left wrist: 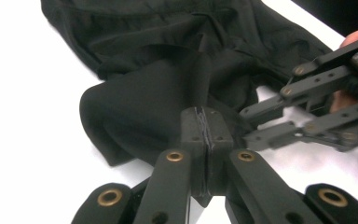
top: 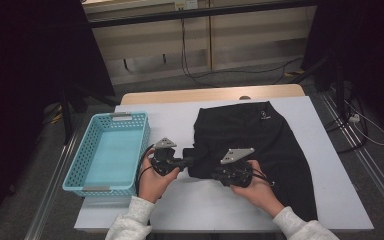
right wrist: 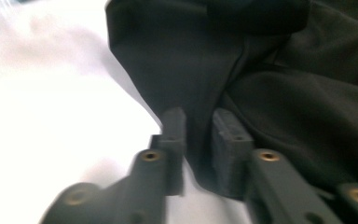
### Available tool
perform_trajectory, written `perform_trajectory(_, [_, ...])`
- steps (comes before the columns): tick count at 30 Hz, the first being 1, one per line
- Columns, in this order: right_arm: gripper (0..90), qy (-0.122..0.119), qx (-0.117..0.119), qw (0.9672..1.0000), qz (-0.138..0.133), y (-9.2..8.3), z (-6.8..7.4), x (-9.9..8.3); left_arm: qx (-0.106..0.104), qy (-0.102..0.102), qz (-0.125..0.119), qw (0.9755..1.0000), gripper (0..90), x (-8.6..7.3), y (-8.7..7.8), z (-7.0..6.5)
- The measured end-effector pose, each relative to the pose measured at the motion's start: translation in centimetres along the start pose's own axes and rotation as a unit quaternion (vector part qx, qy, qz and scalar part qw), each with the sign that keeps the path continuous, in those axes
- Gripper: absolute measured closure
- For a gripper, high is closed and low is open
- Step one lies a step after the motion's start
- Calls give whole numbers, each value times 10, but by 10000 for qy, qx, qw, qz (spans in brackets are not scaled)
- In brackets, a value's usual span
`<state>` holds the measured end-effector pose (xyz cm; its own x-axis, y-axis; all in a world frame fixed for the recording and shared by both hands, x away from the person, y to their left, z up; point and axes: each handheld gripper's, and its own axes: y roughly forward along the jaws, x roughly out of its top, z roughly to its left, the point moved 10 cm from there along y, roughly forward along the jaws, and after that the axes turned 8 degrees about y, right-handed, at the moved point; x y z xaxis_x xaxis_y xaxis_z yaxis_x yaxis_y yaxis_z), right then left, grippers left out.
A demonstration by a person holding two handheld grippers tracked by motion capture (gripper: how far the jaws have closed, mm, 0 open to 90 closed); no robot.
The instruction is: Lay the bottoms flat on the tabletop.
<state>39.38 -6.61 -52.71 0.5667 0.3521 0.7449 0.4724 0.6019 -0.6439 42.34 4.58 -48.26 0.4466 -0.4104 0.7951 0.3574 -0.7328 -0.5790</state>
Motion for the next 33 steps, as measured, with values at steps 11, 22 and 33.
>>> perform_trajectory(11, [900,-282,260,9981,490,-20,3,-25,291,-24,-251,9993,648,11,-4,16])
perform_trajectory(22, [720,-113,40,9996,253,-40,-9,-26,250,51,144,9996,585,-5,28,17])
perform_trajectory(33, [724,-123,-131,9996,-195,-18,0,-2,29,52,499,9987,858,-21,40,8])
